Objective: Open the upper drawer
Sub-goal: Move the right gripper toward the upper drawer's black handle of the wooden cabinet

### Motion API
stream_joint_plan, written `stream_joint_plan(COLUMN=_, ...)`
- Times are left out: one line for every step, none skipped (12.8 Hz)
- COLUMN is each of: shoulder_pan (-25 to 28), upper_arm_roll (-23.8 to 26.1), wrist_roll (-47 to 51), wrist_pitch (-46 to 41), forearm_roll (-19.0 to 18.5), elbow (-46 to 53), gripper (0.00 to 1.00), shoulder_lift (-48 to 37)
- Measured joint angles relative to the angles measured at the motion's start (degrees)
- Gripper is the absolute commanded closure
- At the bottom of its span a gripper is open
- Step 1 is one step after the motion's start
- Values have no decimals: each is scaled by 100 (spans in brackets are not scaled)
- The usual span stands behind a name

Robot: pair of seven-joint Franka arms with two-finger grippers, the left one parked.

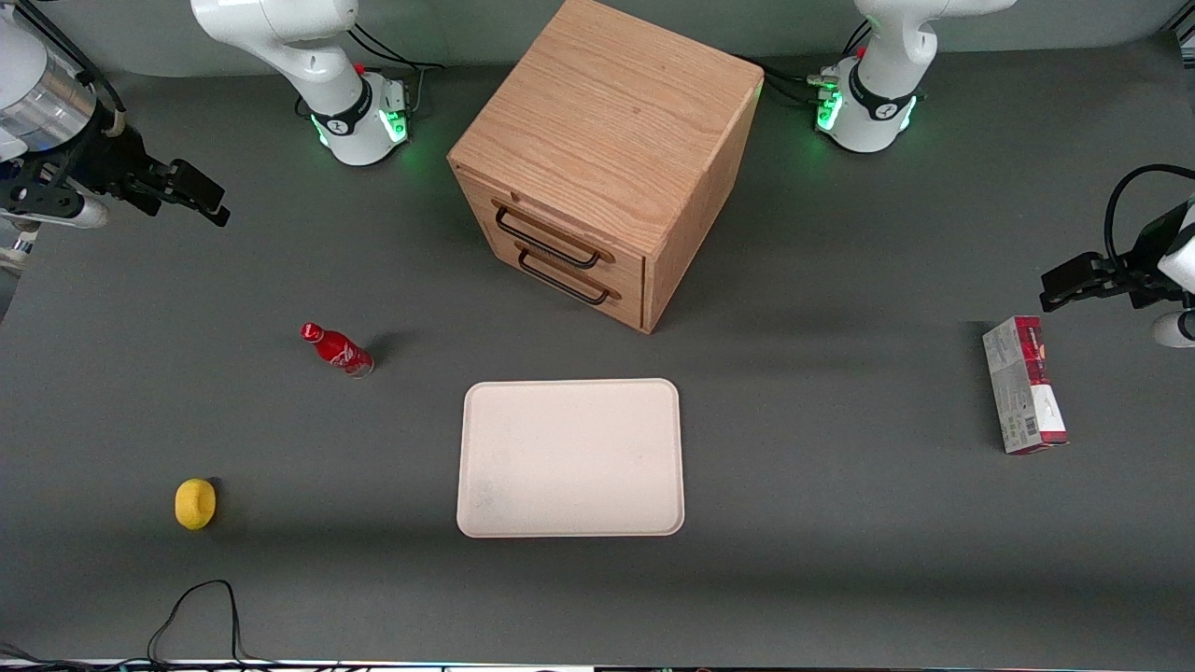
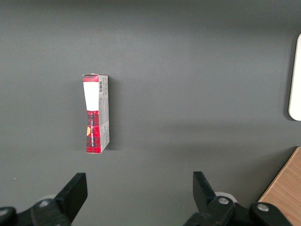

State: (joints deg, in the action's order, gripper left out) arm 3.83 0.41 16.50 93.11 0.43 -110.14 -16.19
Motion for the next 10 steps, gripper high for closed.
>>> stream_joint_plan(shoulder_pan=0, upper_arm_roll=0, wrist_roll=-7, wrist_pitch=0, forearm_roll=-15, elbow=-1, gripper=0, shoulder_lift=24)
stream_joint_plan(shoulder_pan=0, upper_arm_roll=0, wrist_roll=-9, wrist_pitch=1, forearm_roll=-19, elbow=6, gripper=0, shoulder_lift=64)
stream_joint_plan(shoulder_pan=1, upper_arm_roll=0, wrist_roll=-10, wrist_pitch=9, forearm_roll=-19, elbow=54, gripper=0, shoulder_lift=139)
stream_joint_plan(shoulder_pan=3, upper_arm_roll=2, wrist_roll=-59, wrist_pitch=11, forearm_roll=-17, elbow=203, gripper=0, shoulder_lift=298)
stream_joint_plan(shoulder_pan=8, upper_arm_roll=12, wrist_roll=-185, wrist_pitch=14, forearm_roll=33, elbow=425, gripper=0, shoulder_lift=518)
stream_joint_plan(shoulder_pan=21, upper_arm_roll=47, wrist_roll=-311, wrist_pitch=10, forearm_roll=169, elbow=709, gripper=0, shoulder_lift=775)
stream_joint_plan(shoulder_pan=30, upper_arm_roll=140, wrist_roll=-445, wrist_pitch=-15, forearm_roll=293, elbow=996, gripper=0, shoulder_lift=1022)
stream_joint_plan(shoulder_pan=37, upper_arm_roll=320, wrist_roll=-716, wrist_pitch=-93, forearm_roll=349, elbow=1263, gripper=0, shoulder_lift=1238)
stream_joint_plan(shoulder_pan=42, upper_arm_roll=549, wrist_roll=-1055, wrist_pitch=-130, forearm_roll=360, elbow=1479, gripper=0, shoulder_lift=1394)
stream_joint_plan(shoulder_pan=52, upper_arm_roll=806, wrist_roll=-1303, wrist_pitch=-167, forearm_roll=361, elbow=1673, gripper=0, shoulder_lift=1524)
